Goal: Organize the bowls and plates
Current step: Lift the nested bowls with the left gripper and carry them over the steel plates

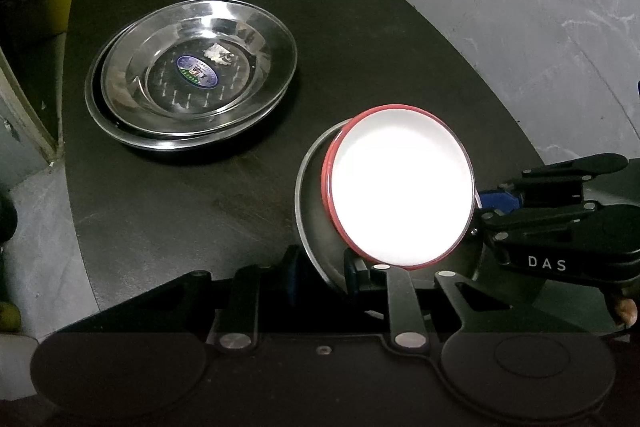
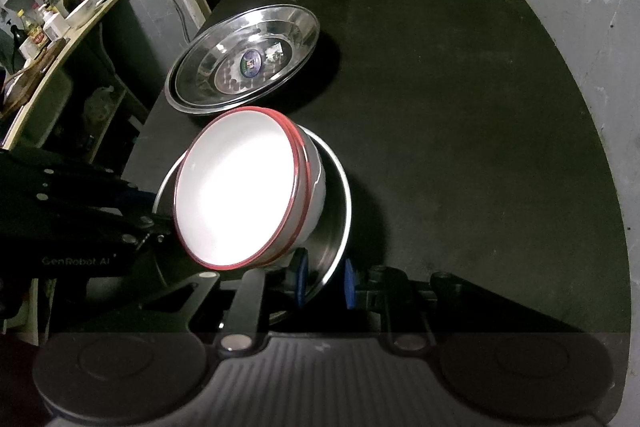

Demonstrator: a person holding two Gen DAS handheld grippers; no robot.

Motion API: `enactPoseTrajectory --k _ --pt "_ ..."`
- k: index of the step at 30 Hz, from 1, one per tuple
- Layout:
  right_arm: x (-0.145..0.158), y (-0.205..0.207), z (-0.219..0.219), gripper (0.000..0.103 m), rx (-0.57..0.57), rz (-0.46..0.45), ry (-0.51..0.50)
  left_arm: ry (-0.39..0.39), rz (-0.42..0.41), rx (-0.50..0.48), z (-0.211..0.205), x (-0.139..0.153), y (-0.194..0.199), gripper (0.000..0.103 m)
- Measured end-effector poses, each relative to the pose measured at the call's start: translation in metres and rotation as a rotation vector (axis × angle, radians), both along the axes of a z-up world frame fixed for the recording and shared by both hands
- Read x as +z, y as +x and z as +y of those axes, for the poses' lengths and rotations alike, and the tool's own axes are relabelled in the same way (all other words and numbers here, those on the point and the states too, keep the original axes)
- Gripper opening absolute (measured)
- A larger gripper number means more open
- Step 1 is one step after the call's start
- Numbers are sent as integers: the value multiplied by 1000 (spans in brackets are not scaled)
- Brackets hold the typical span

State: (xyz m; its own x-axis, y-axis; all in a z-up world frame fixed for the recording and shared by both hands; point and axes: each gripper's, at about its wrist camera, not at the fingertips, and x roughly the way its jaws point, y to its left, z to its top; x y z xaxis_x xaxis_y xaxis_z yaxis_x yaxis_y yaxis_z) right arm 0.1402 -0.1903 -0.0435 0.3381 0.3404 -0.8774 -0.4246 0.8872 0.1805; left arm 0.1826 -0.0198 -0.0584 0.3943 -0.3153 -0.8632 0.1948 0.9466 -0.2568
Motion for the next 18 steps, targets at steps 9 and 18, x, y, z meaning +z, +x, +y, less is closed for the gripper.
enactPoseTrajectory --k 9,18 --pt "-1 -2 -3 21 -12 15 10 7 5 -16 -2 1 0 24" --pt "4 -5 -6 21 -17 -12 21 1 -12 -16 -2 3 1 24"
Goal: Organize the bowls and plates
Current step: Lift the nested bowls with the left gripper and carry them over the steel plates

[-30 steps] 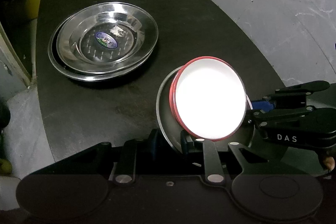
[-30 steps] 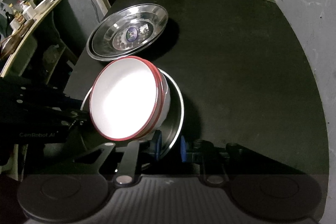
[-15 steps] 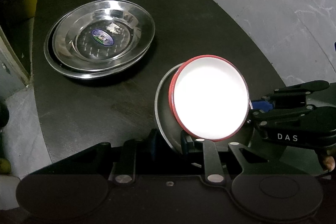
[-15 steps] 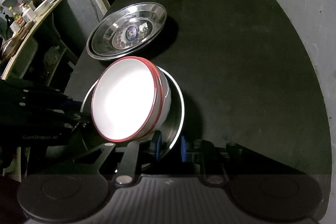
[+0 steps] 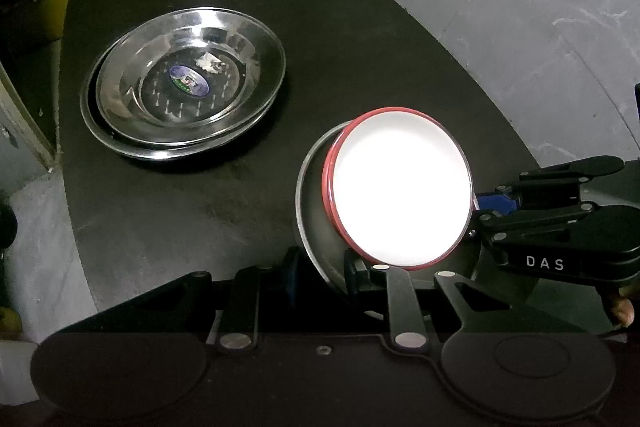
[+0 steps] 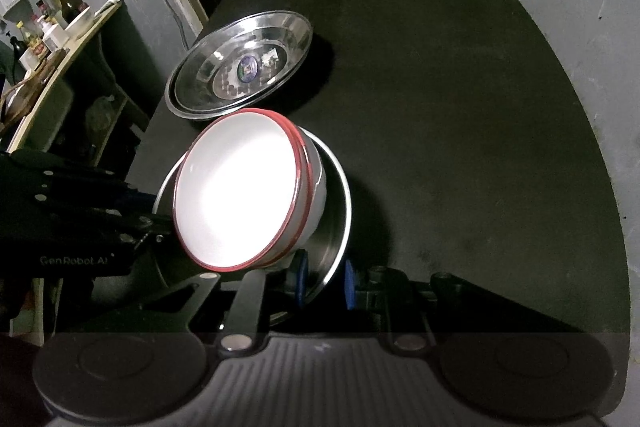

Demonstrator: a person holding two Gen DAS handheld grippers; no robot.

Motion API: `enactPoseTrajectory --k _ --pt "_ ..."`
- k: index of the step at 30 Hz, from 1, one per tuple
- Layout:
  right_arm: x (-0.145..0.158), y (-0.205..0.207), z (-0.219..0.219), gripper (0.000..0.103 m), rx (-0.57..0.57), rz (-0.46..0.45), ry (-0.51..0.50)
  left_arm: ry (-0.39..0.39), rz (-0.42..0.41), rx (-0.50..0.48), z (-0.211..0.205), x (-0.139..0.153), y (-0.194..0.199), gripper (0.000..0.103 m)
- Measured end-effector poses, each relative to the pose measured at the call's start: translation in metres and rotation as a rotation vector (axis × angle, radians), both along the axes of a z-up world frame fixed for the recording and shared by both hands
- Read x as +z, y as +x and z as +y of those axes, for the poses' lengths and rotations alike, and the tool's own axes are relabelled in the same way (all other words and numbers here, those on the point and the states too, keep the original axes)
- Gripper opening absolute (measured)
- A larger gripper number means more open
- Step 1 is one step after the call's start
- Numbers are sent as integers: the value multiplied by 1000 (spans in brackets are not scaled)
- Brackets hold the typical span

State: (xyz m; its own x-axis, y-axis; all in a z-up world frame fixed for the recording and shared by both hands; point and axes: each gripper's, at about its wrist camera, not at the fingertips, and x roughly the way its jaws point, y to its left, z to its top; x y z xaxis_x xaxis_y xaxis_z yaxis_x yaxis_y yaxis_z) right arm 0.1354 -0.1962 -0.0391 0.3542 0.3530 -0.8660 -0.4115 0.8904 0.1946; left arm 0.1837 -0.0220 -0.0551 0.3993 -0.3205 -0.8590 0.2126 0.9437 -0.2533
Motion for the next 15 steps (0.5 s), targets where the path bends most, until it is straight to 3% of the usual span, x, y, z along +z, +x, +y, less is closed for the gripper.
enactPoseTrajectory --k 15 --pt "10 6 3 21 21 -25 7 -47 -30 55 11 8 0 23"
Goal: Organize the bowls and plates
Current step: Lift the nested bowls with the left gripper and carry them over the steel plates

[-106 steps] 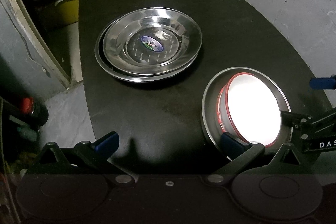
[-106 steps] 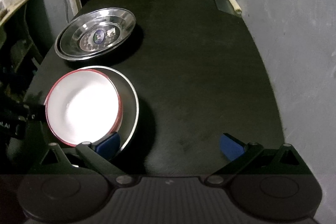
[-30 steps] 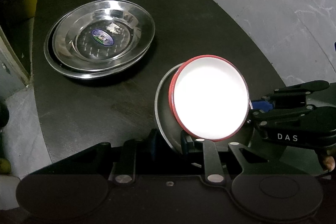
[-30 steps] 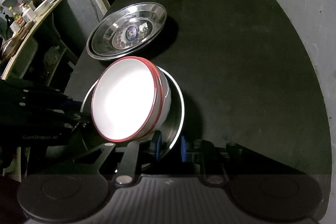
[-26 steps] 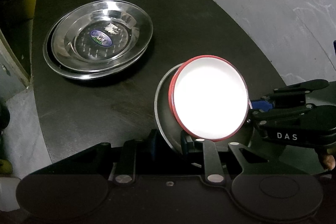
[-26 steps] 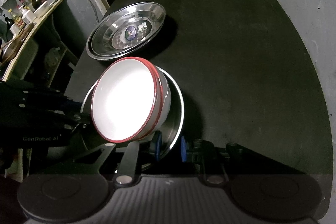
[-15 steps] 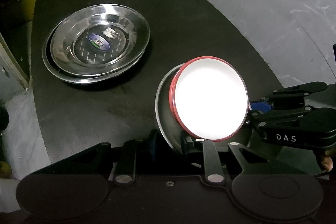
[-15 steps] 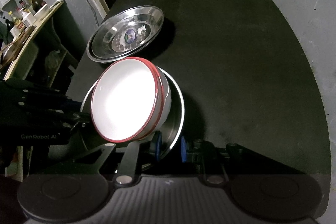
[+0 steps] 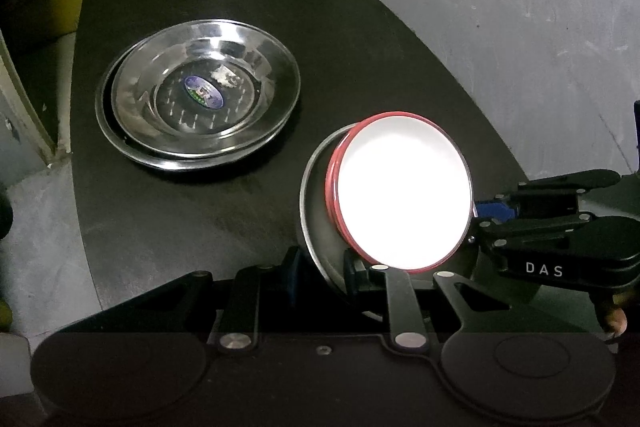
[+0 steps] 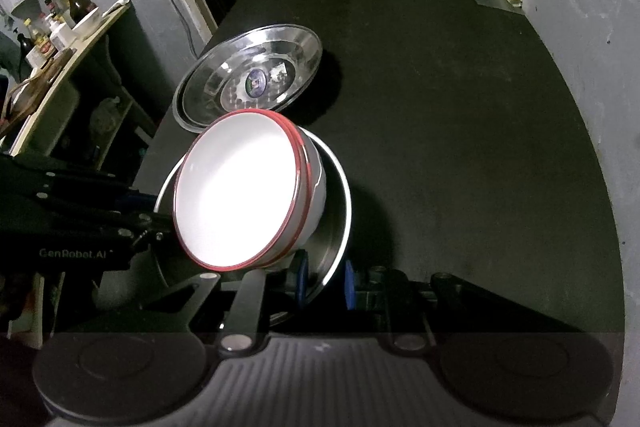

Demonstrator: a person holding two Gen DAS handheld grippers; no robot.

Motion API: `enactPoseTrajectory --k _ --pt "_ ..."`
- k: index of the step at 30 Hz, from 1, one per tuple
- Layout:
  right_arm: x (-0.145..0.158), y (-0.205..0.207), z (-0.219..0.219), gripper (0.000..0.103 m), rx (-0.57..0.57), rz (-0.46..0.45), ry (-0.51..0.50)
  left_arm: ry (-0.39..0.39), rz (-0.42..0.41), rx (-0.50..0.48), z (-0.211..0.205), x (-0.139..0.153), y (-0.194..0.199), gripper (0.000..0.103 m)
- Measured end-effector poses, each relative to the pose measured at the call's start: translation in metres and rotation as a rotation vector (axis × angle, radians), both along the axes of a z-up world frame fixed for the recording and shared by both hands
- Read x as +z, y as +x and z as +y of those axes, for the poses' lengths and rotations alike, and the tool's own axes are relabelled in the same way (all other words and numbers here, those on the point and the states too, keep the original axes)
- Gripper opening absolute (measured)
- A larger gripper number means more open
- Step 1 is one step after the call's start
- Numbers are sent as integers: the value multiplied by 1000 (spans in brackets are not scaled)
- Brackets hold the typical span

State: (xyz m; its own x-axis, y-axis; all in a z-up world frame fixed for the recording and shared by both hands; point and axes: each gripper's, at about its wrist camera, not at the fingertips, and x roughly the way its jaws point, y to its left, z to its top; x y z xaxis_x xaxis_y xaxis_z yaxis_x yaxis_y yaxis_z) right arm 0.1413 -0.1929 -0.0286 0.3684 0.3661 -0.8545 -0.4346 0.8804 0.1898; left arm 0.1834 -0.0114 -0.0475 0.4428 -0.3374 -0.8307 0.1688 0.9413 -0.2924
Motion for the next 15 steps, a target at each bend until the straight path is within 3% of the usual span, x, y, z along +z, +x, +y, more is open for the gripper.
enactPoseTrajectory --k 15 --pt "23 32 7 21 34 -39 -1 -62 -66 89 14 19 18 22"
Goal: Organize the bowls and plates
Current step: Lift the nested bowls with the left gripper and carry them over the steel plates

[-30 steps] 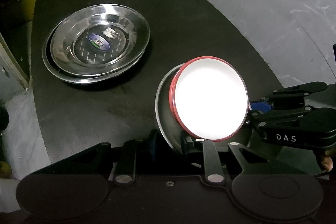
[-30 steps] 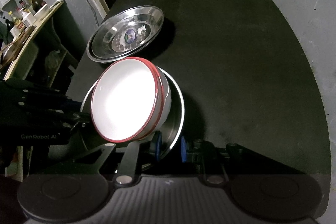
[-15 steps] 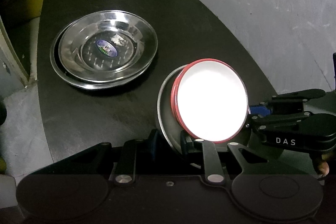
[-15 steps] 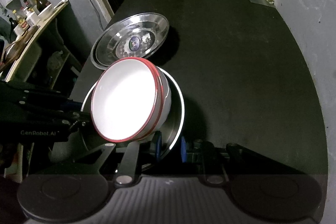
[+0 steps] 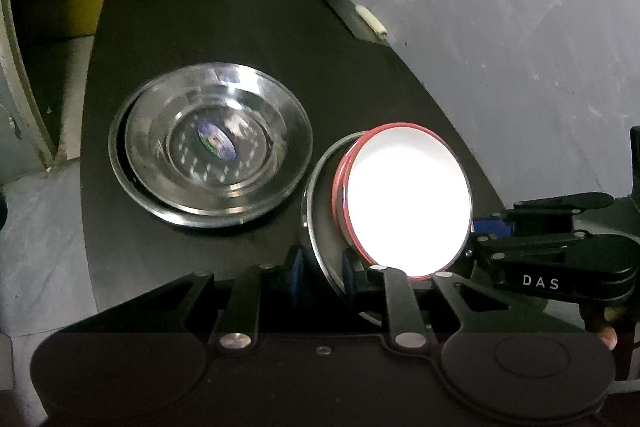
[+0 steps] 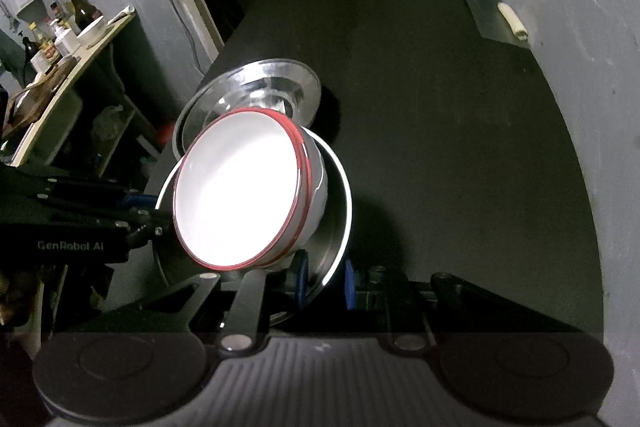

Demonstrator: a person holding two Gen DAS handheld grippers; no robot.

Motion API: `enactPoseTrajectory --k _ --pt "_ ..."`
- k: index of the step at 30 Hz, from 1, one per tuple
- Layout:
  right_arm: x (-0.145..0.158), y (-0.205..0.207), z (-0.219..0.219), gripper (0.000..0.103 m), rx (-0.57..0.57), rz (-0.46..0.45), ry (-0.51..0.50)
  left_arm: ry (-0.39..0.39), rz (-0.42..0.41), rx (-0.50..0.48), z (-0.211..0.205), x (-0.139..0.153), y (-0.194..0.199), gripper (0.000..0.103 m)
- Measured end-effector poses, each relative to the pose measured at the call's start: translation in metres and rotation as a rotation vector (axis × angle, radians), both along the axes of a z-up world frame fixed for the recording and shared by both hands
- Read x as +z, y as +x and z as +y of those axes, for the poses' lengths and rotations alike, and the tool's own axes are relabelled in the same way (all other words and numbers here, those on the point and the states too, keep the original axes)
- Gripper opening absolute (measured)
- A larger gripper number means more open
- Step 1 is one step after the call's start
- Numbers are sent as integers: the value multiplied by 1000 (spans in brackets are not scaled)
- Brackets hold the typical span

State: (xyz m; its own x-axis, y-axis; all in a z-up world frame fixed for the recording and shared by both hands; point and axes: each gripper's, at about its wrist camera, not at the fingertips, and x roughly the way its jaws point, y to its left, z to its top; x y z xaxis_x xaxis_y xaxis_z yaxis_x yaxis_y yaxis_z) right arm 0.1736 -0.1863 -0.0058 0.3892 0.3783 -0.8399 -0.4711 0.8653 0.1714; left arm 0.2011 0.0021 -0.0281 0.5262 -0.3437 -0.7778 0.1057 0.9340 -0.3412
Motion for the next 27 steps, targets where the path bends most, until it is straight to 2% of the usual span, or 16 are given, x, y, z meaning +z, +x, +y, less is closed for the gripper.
enactPoseTrajectory --k 16,27 --pt "15 65 36 21 127 -23 4 12 -46 141 31 16 35 21" --pt "13 108 75 21 223 -28 -26 44 -27 225 53 8 67 19"
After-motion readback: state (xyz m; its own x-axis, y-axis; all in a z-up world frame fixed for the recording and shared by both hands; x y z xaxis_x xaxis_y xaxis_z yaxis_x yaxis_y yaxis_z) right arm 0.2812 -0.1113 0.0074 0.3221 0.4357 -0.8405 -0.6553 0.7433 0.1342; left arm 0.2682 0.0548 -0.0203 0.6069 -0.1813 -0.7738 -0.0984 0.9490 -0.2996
